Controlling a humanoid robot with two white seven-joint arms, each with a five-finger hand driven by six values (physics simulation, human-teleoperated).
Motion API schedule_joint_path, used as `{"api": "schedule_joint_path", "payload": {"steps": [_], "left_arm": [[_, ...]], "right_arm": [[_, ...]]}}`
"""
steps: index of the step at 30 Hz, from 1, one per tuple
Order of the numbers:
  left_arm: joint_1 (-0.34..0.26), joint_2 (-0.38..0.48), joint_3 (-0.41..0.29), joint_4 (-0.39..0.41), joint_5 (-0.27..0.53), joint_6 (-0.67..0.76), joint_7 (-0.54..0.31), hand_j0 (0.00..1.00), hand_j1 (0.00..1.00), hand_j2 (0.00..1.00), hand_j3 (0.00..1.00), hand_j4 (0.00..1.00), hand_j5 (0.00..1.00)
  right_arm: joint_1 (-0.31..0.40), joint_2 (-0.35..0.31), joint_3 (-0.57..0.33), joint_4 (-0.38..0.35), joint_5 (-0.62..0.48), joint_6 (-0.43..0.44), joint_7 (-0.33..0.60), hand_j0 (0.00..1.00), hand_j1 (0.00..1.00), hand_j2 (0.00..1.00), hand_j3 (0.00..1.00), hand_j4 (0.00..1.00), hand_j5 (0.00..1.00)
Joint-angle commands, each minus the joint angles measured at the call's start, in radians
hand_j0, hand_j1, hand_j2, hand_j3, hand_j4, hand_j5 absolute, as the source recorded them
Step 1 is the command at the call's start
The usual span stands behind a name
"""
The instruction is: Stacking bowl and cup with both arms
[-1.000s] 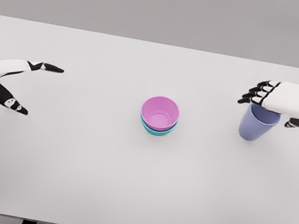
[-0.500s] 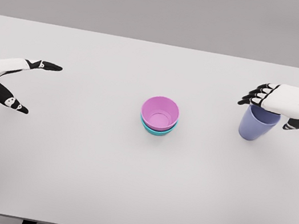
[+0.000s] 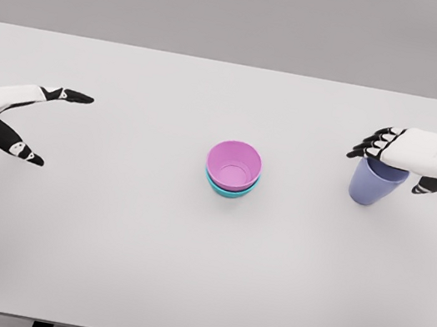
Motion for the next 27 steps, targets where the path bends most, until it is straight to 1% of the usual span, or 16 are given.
{"api": "schedule_joint_path", "payload": {"steps": [1, 2, 7, 8, 14, 16, 21, 24, 27], "left_arm": [[0.002, -0.004, 0.002, -0.002, 0.007, 0.001, 0.0, 1.0, 1.0, 1.0, 1.0, 1.0, 1.0], [0.0, -0.004, 0.002, -0.002, 0.007, 0.001, 0.0, 1.0, 1.0, 1.0, 1.0, 1.0, 1.0], [0.0, -0.006, 0.002, -0.003, 0.007, 0.001, 0.0, 1.0, 1.0, 1.0, 1.0, 1.0, 1.0], [0.002, -0.006, 0.002, -0.003, 0.007, 0.001, 0.0, 1.0, 1.0, 1.0, 1.0, 1.0, 1.0], [0.002, -0.009, 0.002, -0.003, 0.007, 0.001, 0.0, 1.0, 1.0, 1.0, 1.0, 1.0, 1.0], [0.002, -0.012, 0.002, -0.003, 0.007, 0.001, 0.0, 1.0, 1.0, 1.0, 1.0, 1.0, 1.0], [0.002, -0.016, 0.002, -0.003, 0.007, 0.001, 0.0, 1.0, 1.0, 1.0, 1.0, 1.0, 1.0], [0.002, -0.016, 0.002, -0.003, 0.007, 0.001, 0.0, 1.0, 1.0, 1.0, 1.0, 1.0, 1.0], [0.002, -0.023, 0.002, -0.003, 0.007, 0.001, 0.0, 1.0, 1.0, 1.0, 1.0, 1.0, 1.0]], "right_arm": [[-0.002, 0.011, 0.003, 0.006, -0.004, 0.002, 0.0, 1.0, 1.0, 1.0, 1.0, 1.0, 1.0], [-0.003, 0.025, 0.007, 0.018, -0.004, 0.002, 0.0, 1.0, 1.0, 1.0, 1.0, 1.0, 1.0], [-0.005, 0.025, 0.012, 0.027, -0.004, 0.002, 0.0, 0.98, 0.98, 0.98, 0.98, 0.98, 0.98], [-0.005, 0.025, 0.012, 0.026, -0.004, 0.002, 0.0, 0.96, 0.96, 0.96, 0.96, 0.96, 0.96], [-0.005, 0.025, 0.007, 0.024, -0.007, 0.002, 0.0, 0.7, 0.7, 0.7, 0.7, 0.7, 0.7], [-0.005, 0.025, 0.003, 0.024, -0.008, 0.002, 0.0, 0.65, 0.65, 0.65, 0.65, 0.65, 0.65], [-0.015, 0.028, -0.02, 0.015, -0.015, 0.002, 0.0, 0.64, 0.64, 0.64, 0.64, 0.64, 0.64], [-0.04, 0.065, -0.037, 0.015, -0.016, 0.002, 0.0, 0.65, 0.65, 0.65, 0.65, 0.65, 0.65], [-0.055, 0.11, -0.086, 0.004, -0.016, 0.002, 0.0, 0.65, 0.65, 0.65, 0.65, 0.65, 0.65]]}}
